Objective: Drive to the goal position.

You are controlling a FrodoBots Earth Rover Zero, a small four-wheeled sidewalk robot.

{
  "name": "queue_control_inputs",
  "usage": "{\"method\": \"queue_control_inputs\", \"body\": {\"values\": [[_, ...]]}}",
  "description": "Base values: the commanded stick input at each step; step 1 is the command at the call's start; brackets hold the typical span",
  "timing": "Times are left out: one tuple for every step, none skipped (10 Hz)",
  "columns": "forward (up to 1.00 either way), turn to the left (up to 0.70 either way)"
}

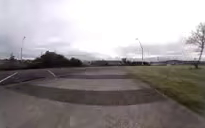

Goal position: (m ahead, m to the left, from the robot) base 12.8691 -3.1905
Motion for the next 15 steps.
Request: {"method": "queue_control_inputs", "body": {"values": [[1.00, 0.00], [1.00, 0.00], [1.00, 0.00], [1.00, 0.00], [1.00, 0.00], [1.00, 0.00], [1.00, 0.00], [1.00, 0.00], [1.00, 0.00], [1.00, 0.00], [1.00, 0.00], [1.00, 0.00], [1.00, 0.00], [1.00, 0.00], [1.00, 0.00]]}}
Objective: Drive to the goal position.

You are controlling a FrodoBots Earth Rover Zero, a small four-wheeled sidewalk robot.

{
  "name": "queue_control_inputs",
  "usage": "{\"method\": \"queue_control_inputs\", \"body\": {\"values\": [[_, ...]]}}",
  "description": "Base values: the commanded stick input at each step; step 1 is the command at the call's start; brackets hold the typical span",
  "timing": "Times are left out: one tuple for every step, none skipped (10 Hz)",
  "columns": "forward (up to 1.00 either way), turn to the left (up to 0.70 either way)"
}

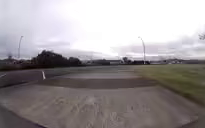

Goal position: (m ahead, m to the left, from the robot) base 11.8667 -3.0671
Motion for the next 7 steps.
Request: {"method": "queue_control_inputs", "body": {"values": [[1.00, 0.00], [1.00, 0.00], [1.00, 0.00], [1.00, 0.00], [1.00, 0.00], [1.00, 0.00], [1.00, 0.00]]}}
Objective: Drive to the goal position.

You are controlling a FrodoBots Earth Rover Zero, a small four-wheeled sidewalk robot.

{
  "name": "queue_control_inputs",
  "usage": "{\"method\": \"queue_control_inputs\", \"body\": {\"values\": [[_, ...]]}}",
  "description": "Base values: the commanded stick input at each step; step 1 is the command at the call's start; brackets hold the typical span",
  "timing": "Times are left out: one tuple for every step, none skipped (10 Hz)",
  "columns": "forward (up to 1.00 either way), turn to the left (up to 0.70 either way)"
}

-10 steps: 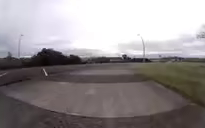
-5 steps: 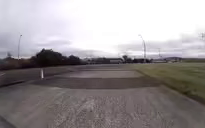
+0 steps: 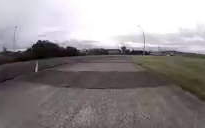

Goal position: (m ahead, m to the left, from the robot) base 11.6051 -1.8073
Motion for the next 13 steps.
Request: {"method": "queue_control_inputs", "body": {"values": [[1.00, 0.00], [1.00, 0.00], [1.00, 0.00], [1.00, 0.00], [1.00, 0.00], [1.00, 0.00], [1.00, 0.00], [1.00, 0.00], [1.00, 0.00], [1.00, 0.00], [1.00, 0.00], [1.00, 0.00], [1.00, 0.00]]}}
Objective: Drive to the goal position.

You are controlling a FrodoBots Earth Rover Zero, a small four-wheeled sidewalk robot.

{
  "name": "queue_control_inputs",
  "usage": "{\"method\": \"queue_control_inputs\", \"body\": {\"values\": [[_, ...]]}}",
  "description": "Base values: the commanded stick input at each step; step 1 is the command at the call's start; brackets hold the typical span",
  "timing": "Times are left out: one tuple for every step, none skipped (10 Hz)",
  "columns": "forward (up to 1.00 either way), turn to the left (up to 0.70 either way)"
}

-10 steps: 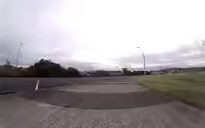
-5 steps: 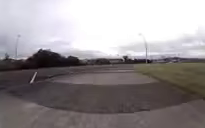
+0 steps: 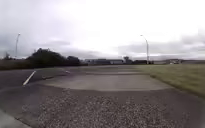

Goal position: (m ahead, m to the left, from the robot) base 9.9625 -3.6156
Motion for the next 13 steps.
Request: {"method": "queue_control_inputs", "body": {"values": [[1.00, 0.00], [1.00, 0.00], [1.00, 0.00], [1.00, 0.00], [1.00, 0.00], [1.00, 0.00], [1.00, 0.00], [1.00, 0.00], [1.00, 0.00], [1.00, 0.00], [1.00, 0.00], [1.00, 0.00], [1.00, 0.00]]}}
